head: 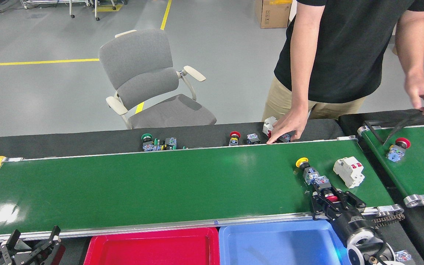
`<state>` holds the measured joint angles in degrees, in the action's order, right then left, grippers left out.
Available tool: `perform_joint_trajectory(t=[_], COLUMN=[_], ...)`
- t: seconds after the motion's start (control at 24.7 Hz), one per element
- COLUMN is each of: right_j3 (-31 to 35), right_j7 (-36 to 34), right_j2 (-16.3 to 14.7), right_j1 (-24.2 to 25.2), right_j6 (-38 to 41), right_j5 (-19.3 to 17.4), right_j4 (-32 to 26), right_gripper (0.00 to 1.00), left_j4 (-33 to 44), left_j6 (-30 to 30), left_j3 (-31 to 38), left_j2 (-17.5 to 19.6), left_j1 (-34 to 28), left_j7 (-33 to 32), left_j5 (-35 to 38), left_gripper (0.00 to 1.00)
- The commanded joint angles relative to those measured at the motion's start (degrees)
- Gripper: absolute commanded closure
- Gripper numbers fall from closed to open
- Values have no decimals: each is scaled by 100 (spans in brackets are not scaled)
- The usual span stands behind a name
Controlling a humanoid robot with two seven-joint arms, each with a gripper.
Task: Pick switch part from conveyor to tray
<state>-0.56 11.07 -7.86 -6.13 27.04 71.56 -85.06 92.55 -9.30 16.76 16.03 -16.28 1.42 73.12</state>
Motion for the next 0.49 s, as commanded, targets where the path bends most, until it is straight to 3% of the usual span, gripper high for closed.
perform_joint_trajectory(t=[0.0, 0.12, 0.24, 0.36, 0.41, 0.45], right_j3=[-15, -427, -1201, -1966, -2159, -2353], right_j7=[-61, -44, -44, -52, -52, -52], right_j2=[206, 593, 681, 690, 707, 725], right_j1=[-160, -520, -978, -1496, -1531, -1531], right_j6=[1541, 1796, 1796, 1796, 1796, 1796], right_j5=[-72, -72, 25, 42, 51, 60], right_j4=[-124, 113, 561, 1115, 1194, 1194], right_gripper=[88, 86, 80, 54, 38, 15], left_j4=[44, 26, -35, -114, -132, -150], left_j6=[-2, -2, -54, -318, -344, -353], left_j3=[29, 20, -120, -261, -270, -270], left_j2=[76, 67, 67, 67, 67, 76], left_j1=[46, 196, 328, 503, 547, 565], left_j7=[25, 25, 16, 7, 7, 7], left_j5=[9, 1, 1, 1, 1, 1], left_gripper=[0, 0, 0, 0, 0, 0])
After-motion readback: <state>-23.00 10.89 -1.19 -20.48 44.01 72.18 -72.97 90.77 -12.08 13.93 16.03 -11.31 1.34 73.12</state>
